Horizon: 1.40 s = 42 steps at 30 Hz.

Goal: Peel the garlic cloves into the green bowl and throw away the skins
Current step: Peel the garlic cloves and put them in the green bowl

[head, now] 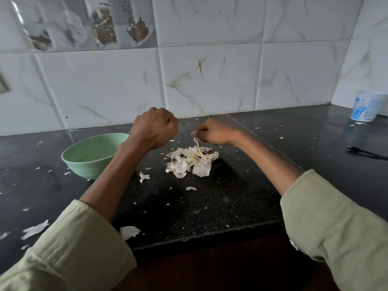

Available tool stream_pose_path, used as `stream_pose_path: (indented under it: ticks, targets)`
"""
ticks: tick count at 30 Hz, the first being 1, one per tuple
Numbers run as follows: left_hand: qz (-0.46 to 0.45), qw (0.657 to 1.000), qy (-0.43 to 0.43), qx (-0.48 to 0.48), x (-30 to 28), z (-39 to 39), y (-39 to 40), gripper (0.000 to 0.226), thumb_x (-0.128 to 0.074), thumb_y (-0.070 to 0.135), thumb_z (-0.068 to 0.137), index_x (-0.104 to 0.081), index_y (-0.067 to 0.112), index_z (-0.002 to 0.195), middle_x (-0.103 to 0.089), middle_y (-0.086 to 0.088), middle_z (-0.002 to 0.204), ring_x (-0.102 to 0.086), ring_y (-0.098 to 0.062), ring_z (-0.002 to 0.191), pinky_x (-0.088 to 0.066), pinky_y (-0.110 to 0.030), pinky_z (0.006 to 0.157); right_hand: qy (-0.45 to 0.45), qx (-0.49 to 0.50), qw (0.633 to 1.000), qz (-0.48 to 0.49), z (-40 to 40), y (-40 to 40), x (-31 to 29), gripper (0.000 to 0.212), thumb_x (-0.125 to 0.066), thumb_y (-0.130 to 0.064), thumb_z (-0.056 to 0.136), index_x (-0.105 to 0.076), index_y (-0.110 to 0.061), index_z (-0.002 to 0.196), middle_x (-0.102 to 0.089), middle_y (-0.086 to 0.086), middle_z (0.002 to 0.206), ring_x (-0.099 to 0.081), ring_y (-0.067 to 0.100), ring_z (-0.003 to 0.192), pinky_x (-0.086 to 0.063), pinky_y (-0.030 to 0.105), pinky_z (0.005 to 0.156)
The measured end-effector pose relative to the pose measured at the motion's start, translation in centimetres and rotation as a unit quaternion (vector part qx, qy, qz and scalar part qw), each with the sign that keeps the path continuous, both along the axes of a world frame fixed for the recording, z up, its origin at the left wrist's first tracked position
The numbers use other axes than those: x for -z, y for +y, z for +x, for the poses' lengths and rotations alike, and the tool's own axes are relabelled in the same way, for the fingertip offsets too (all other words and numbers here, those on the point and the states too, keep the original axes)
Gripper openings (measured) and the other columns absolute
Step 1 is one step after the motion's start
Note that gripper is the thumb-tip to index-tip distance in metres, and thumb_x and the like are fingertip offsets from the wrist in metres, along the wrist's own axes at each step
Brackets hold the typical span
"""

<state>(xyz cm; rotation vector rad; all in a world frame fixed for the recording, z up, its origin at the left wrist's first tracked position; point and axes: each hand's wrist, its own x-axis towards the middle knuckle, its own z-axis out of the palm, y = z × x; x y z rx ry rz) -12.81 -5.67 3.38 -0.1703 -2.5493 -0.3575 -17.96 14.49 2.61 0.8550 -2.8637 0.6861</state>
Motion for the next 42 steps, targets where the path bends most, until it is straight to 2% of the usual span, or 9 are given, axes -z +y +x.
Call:
stream_pose_path:
  ticks: [5,9,12,16,21,25,27,32,42]
  targets:
    - [-0.015,0.985,-0.046,-0.164,-2.3,0.7,-3.3,0.026,-0.041,0.02,0.092,-0.06,0.002,0.088,-0.051,-0.015,0.096,-0.047,-0.036,0.089,-0.034,-0.041,0.084,-0.029,-0.001,1.0,-0.006,-0.8,-0.1,0.6,0.039,-0.056,-0.039,0.106,-0.062,-0.017,0.074,-0.041,-0.006,0.052,-0.03,0.005,0.033,-0.028,0.023,0.041]
    - [0.002,0.972,-0.095,-0.213,-2.9,2.0,-4.9,0.025,-0.048,0.013,0.078,-0.07,0.003,0.072,-0.065,-0.016,0.082,-0.055,-0.034,0.077,-0.035,-0.038,0.08,-0.042,-0.011,0.999,-0.022,-0.8,-0.4,0.9,0.048,-0.053,-0.041,0.107,-0.049,-0.017,0.065,-0.033,-0.006,0.05,-0.024,0.006,0.035,-0.024,0.024,0.042]
    - [0.012,0.97,-0.092,-0.225,-3.0,2.1,-4.7,0.017,-0.054,0.007,0.069,-0.071,0.004,0.07,-0.062,-0.014,0.076,-0.05,-0.029,0.066,-0.035,-0.036,0.076,-0.05,-0.011,0.998,-0.022,-0.8,-0.4,0.8,0.047,-0.054,-0.039,0.106,-0.06,-0.008,0.071,-0.03,-0.006,0.051,-0.023,0.005,0.034,-0.025,0.022,0.041]
    - [0.006,0.974,-0.04,-0.224,-2.6,1.1,-4.5,0.008,-0.051,0.002,0.079,-0.058,0.002,0.076,-0.049,-0.013,0.075,-0.052,-0.038,0.08,-0.036,-0.038,0.079,-0.072,-0.02,0.996,-0.043,-1.1,-0.5,0.9,0.043,-0.065,-0.032,0.102,-0.049,-0.019,0.063,-0.036,-0.008,0.053,-0.028,0.004,0.04,-0.028,0.024,0.05]
    - [0.044,0.992,0.001,-0.114,-1.4,-0.4,-3.2,0.02,-0.047,0.013,0.083,-0.065,0.011,0.077,-0.067,-0.011,0.084,-0.061,-0.04,0.08,-0.051,-0.04,0.077,-0.147,-0.053,0.982,-0.111,-1.2,-0.4,0.6,0.031,-0.072,-0.033,0.096,-0.066,-0.003,0.101,-0.051,0.007,0.086,-0.044,0.008,0.066,-0.042,0.022,0.061]
    - [0.136,0.986,-0.046,0.08,0.8,-1.0,-0.7,0.018,-0.055,0.023,0.09,-0.067,0.029,0.077,-0.073,0.007,0.08,-0.072,-0.024,0.076,-0.061,-0.044,0.076,-0.244,-0.069,0.934,-0.252,-1.4,0.0,0.4,0.018,-0.07,-0.013,0.096,-0.064,0.001,0.106,-0.062,0.0,0.082,-0.049,0.009,0.073,-0.046,0.023,0.065]
    - [0.167,0.976,-0.054,0.132,1.8,-1.3,0.2,0.015,-0.06,0.019,0.098,-0.067,0.025,0.087,-0.074,0.005,0.084,-0.073,-0.023,0.076,-0.06,-0.044,0.074,-0.281,-0.081,0.911,-0.29,-1.8,0.3,0.3,0.017,-0.066,-0.006,0.098,-0.066,0.004,0.113,-0.071,-0.001,0.084,-0.056,0.01,0.076,-0.049,0.022,0.067]
    - [0.239,0.957,-0.04,0.157,2.9,-2.2,0.1,0.014,-0.07,0.023,0.1,-0.066,0.01,0.104,-0.076,-0.004,0.086,-0.074,-0.022,0.074,-0.057,-0.035,0.07,-0.247,-0.096,0.905,-0.334,-2.7,0.2,0.5,0.025,-0.066,0.0,0.097,-0.069,0.002,0.121,-0.073,0.015,0.106,-0.069,0.016,0.094,-0.06,0.023,0.079]
    - [0.215,0.96,0.012,0.178,3.6,-2.1,0.6,0.015,-0.08,0.017,0.092,-0.069,0.009,0.086,-0.074,-0.002,0.069,-0.071,-0.02,0.061,-0.059,-0.034,0.062,-0.179,-0.103,0.913,-0.35,-2.7,0.3,0.4,0.028,-0.076,-0.002,0.09,-0.066,0.01,0.113,-0.079,0.013,0.09,-0.075,0.018,0.083,-0.062,0.027,0.079]
